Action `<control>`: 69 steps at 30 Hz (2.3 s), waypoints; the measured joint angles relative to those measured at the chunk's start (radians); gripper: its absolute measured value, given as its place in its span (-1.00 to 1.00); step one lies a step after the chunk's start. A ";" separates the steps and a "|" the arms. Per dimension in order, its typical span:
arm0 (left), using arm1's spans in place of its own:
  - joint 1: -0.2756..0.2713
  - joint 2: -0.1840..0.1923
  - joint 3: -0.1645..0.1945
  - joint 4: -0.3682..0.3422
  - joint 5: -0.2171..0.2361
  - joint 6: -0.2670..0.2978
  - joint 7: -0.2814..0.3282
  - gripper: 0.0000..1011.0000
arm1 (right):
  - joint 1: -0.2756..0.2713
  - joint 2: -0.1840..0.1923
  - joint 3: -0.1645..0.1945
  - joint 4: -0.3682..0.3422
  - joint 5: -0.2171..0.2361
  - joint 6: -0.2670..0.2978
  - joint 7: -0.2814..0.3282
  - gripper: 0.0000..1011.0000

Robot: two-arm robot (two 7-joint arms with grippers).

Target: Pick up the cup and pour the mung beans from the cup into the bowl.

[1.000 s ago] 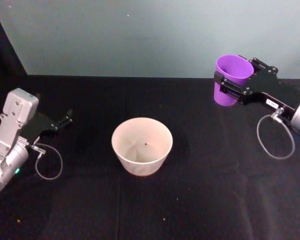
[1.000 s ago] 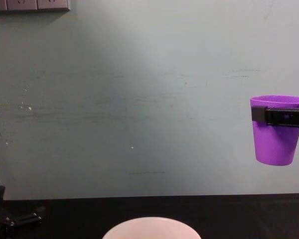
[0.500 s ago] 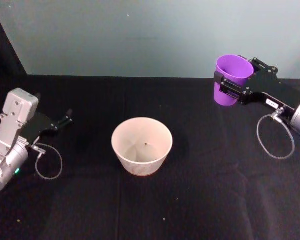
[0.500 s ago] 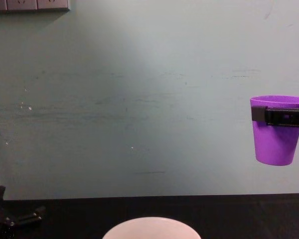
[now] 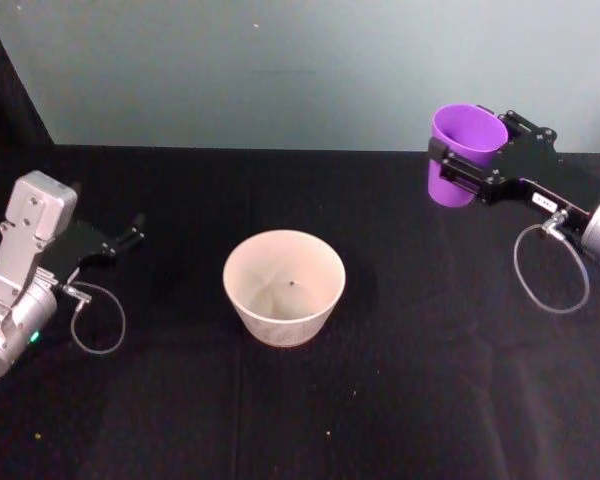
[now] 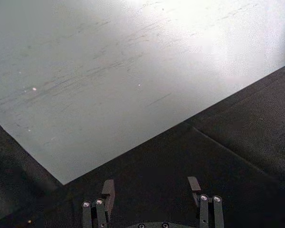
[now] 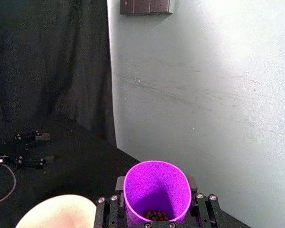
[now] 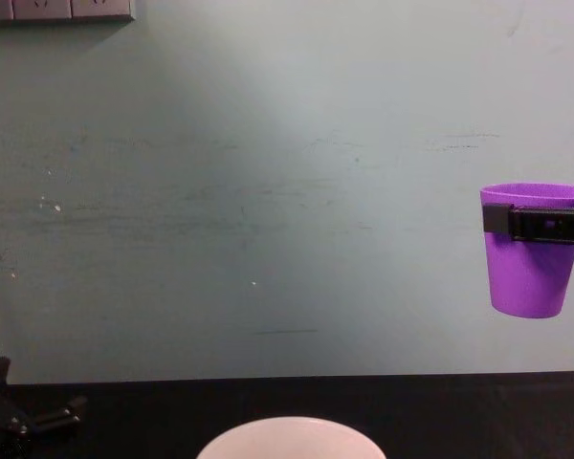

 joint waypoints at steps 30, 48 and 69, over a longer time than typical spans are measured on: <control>0.000 0.000 0.000 0.000 0.000 0.000 0.000 0.98 | 0.000 0.000 0.000 0.000 0.000 0.000 0.000 0.47; 0.000 0.000 0.000 0.000 0.000 0.000 0.000 0.98 | 0.067 -0.021 -0.044 0.071 0.004 -0.023 0.022 0.47; 0.000 0.000 0.000 0.000 0.000 0.000 0.000 0.98 | 0.302 -0.063 -0.315 0.227 -0.394 -0.054 0.008 0.47</control>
